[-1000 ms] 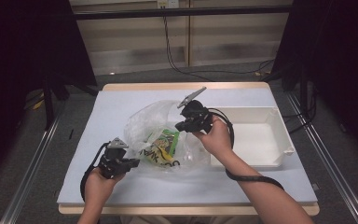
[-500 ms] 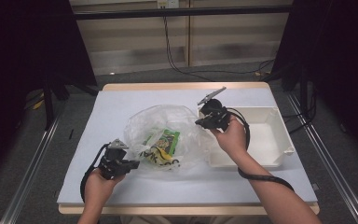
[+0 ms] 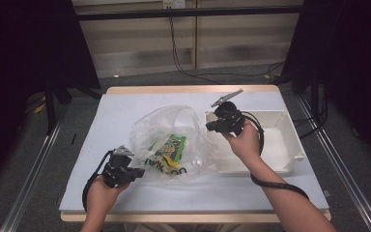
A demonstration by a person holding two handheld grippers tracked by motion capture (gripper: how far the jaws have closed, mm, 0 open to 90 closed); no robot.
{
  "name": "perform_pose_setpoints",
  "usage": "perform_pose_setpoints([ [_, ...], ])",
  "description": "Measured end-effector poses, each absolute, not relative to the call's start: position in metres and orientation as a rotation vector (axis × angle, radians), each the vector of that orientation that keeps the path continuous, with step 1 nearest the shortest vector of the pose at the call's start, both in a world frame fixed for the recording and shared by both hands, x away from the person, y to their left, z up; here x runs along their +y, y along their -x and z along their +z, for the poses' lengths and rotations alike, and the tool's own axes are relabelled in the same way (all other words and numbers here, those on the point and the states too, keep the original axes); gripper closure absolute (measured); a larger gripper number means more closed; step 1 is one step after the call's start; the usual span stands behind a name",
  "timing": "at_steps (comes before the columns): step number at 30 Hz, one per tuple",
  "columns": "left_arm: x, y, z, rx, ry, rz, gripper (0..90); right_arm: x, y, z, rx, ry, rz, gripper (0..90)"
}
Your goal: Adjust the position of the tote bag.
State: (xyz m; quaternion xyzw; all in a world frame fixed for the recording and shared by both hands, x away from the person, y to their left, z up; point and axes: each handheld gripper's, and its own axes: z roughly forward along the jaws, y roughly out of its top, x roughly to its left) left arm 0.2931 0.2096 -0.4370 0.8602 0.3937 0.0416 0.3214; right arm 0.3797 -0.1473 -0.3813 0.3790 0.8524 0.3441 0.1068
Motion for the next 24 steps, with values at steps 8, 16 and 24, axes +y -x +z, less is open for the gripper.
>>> perform_pose_setpoints([
  [8, 0.212, -0.288, -0.414, 0.994, -2.222, 0.168, 66.2, -0.136, -0.366, -0.359, 2.501, -1.048, 1.131, 82.7],
  [16, 0.208, -0.285, -0.399, 0.982, -2.199, 0.221, 54.5, -0.112, -0.35, -0.349, 2.555, -0.969, 1.207, 74.2],
  [24, 0.211, -0.29, -0.401, 1.009, -2.196, 0.235, 58.4, -0.073, -0.339, -0.358, 2.644, -0.909, 1.246, 66.7],
])
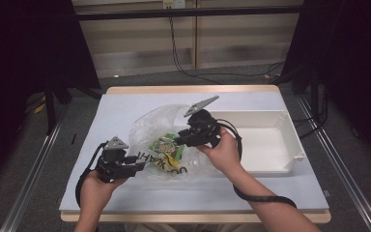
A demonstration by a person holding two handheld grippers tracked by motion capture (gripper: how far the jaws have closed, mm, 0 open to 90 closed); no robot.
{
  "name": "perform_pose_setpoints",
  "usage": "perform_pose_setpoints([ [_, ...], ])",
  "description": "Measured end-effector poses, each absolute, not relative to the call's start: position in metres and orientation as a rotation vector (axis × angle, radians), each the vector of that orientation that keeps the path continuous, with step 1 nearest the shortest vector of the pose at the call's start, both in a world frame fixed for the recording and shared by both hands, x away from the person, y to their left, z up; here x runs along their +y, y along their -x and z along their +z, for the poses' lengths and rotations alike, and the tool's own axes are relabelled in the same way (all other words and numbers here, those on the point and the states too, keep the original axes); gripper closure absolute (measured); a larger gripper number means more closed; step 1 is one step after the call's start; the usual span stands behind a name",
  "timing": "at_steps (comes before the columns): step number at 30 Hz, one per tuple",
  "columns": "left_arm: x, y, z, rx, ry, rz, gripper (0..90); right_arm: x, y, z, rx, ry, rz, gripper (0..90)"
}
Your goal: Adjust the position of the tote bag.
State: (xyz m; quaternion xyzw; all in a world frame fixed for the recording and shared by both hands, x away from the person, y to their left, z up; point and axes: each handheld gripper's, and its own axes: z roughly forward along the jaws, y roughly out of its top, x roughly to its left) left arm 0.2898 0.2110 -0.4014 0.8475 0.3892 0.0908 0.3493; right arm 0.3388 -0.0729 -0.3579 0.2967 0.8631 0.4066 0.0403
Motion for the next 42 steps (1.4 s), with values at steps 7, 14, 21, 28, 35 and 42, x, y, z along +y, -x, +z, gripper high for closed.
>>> perform_pose_setpoints([
  [7, 0.212, -0.291, -0.399, 1.014, -2.191, 0.26, 60.1, -0.052, -0.33, -0.382, 2.699, -0.887, 1.226, 56.2],
  [14, 0.216, -0.294, -0.405, 1.052, -2.173, 0.272, 59.8, -0.04, -0.321, -0.408, 2.711, -0.909, 1.228, 48.3],
  [21, 0.221, -0.302, -0.4, 1.071, -2.148, 0.31, 54.6, -0.031, -0.318, -0.432, 2.716, -0.933, 1.172, 51.1],
  [28, 0.22, -0.32, -0.399, 1.116, -2.126, 0.388, 47.9, -0.031, -0.317, -0.452, 2.762, -0.915, 1.151, 69.8],
  [35, 0.213, -0.342, -0.411, 1.118, -2.2, 0.422, 40.4, -0.034, -0.312, -0.46, 2.809, -0.898, 1.147, 86.2],
  [42, 0.207, -0.359, -0.421, 1.157, -2.206, 0.383, 45.0, -0.033, -0.309, -0.466, 2.849, -0.861, 1.14, 90.0],
])
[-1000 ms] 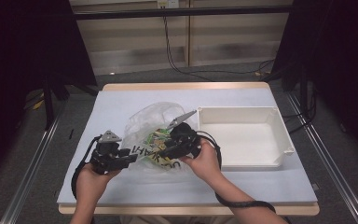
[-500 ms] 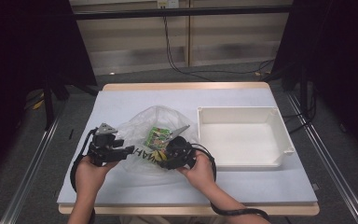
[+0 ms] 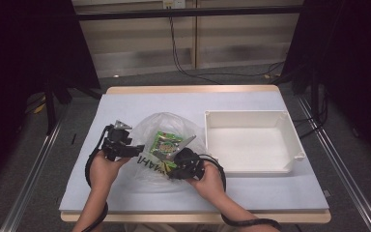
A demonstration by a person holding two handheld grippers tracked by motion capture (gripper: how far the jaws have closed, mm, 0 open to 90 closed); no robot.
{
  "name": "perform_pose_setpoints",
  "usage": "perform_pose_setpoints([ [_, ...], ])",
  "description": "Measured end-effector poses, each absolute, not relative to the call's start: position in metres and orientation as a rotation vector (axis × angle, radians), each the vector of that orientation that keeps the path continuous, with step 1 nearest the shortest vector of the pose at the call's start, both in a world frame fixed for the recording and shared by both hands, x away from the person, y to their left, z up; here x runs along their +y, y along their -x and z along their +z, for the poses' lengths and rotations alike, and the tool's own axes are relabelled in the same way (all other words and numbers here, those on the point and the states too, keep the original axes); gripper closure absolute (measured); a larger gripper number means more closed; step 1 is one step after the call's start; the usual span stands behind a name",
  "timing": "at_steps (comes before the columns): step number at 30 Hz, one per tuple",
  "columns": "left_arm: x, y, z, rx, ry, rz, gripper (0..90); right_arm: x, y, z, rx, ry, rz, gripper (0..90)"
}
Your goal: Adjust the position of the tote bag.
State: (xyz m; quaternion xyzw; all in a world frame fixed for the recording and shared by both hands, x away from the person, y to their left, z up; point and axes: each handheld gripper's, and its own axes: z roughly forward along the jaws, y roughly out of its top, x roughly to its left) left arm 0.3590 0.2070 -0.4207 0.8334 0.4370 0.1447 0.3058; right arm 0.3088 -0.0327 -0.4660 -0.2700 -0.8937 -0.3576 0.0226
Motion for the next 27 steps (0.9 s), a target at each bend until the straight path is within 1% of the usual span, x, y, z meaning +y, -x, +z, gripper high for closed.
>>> perform_pose_setpoints([
  [1, 0.208, -0.362, -0.422, 1.177, -2.191, 0.366, 47.6, -0.033, -0.308, -0.467, -2.768, 0.822, -1.114, 90.0],
  [3, 0.21, -0.365, -0.423, 1.193, -2.176, 0.345, 56.9, -0.033, -0.306, -0.467, -2.764, 0.817, -1.108, 90.0],
  [4, 0.211, -0.366, -0.422, 1.186, -2.182, 0.349, 66.7, -0.034, -0.306, -0.468, -2.762, 0.801, -1.111, 90.0],
  [5, 0.211, -0.366, -0.423, 1.184, -2.175, 0.345, 73.0, -0.035, -0.305, -0.468, -2.767, 0.786, -1.103, 90.0],
  [6, 0.212, -0.367, -0.423, 1.19, -2.167, 0.353, 75.8, -0.034, -0.304, -0.468, -2.759, 0.782, -1.11, 90.0],
  [7, 0.213, -0.368, -0.423, 1.191, -2.181, 0.356, 82.3, -0.035, -0.303, -0.469, -2.765, 0.769, -1.097, 90.0],
  [8, 0.213, -0.37, -0.423, 1.189, -2.187, 0.353, 85.5, -0.035, -0.303, -0.47, -2.771, 0.746, -1.101, 90.0],
  [10, 0.215, -0.373, -0.424, 1.203, -2.2, 0.333, 88.1, -0.035, -0.301, -0.47, -2.778, 0.722, -1.087, 90.0],
  [11, 0.214, -0.374, -0.425, 1.218, -2.182, 0.341, 88.7, -0.034, -0.299, -0.47, -2.778, 0.715, -1.088, 90.0],
  [12, 0.216, -0.376, -0.426, 1.229, -2.199, 0.349, 89.0, -0.034, -0.298, -0.469, -2.776, 0.708, -1.089, 90.0],
  [13, 0.218, -0.378, -0.427, 1.244, -2.189, 0.333, 89.3, -0.034, -0.297, -0.469, -2.775, 0.697, -1.084, 90.0],
  [17, 0.226, -0.384, -0.431, 1.289, -2.186, 0.322, 89.8, -0.031, -0.292, -0.47, -2.788, 0.643, -1.076, 90.0],
  [18, 0.227, -0.385, -0.433, 1.308, -2.162, 0.324, 89.9, -0.031, -0.29, -0.47, -2.781, 0.645, -1.073, 90.0],
  [21, 0.232, -0.386, -0.435, 1.313, -2.174, 0.31, 89.8, -0.031, -0.288, -0.47, -2.781, 0.626, -1.065, 90.0],
  [22, 0.232, -0.386, -0.436, 1.326, -2.151, 0.3, 89.8, -0.031, -0.287, -0.47, -2.783, 0.626, -1.068, 90.0],
  [24, 0.232, -0.385, -0.436, 1.306, -2.153, 0.272, 89.7, -0.032, -0.287, -0.47, -2.786, 0.612, -1.061, 90.0],
  [26, 0.23, -0.382, -0.433, 1.295, -2.116, 0.247, 87.4, -0.032, -0.288, -0.47, -2.789, 0.616, -1.06, 90.0],
  [27, 0.23, -0.38, -0.43, 1.281, -2.112, 0.232, 83.0, -0.032, -0.288, -0.471, -2.79, 0.616, -1.06, 90.0],
])
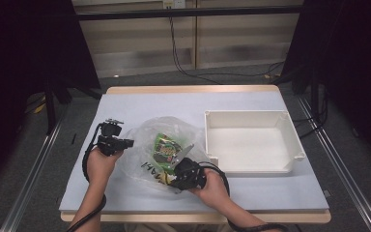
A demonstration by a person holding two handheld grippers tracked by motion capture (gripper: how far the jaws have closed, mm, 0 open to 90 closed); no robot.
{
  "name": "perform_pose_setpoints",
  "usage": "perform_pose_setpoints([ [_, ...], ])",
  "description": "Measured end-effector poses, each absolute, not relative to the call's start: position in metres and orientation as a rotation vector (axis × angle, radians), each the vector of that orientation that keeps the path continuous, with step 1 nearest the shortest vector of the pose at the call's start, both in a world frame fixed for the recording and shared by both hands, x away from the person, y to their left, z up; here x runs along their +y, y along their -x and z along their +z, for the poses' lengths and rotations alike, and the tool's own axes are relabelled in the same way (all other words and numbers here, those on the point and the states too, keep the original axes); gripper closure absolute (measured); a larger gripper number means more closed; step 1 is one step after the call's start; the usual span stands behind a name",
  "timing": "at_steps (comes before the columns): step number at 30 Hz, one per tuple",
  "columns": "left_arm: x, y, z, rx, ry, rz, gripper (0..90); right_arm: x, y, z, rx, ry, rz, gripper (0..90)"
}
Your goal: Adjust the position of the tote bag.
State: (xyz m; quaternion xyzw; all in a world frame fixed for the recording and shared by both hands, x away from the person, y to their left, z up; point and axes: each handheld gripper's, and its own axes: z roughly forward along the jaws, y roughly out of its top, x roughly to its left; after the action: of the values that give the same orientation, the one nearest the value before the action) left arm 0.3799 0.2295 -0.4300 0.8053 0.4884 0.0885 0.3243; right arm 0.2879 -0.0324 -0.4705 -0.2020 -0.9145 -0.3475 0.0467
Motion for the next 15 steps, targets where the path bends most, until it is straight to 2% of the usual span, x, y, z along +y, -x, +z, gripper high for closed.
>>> perform_pose_setpoints([
  [2, 0.226, -0.376, -0.424, 1.258, -2.115, 0.215, 63.9, -0.032, -0.288, -0.47, -2.789, 0.628, -1.062, 90.0],
  [9, 0.207, -0.355, -0.408, 1.155, -2.172, 0.211, 53.9, -0.034, -0.29, -0.467, -2.807, 0.649, -1.065, 89.9],
  [12, 0.202, -0.349, -0.41, 1.089, -2.201, 0.216, 53.2, -0.033, -0.291, -0.468, -2.811, 0.65, -1.068, 89.7],
  [15, 0.201, -0.344, -0.411, 0.984, -2.223, 0.289, 50.8, -0.032, -0.291, -0.468, -2.807, 0.664, -1.07, 89.7],
])
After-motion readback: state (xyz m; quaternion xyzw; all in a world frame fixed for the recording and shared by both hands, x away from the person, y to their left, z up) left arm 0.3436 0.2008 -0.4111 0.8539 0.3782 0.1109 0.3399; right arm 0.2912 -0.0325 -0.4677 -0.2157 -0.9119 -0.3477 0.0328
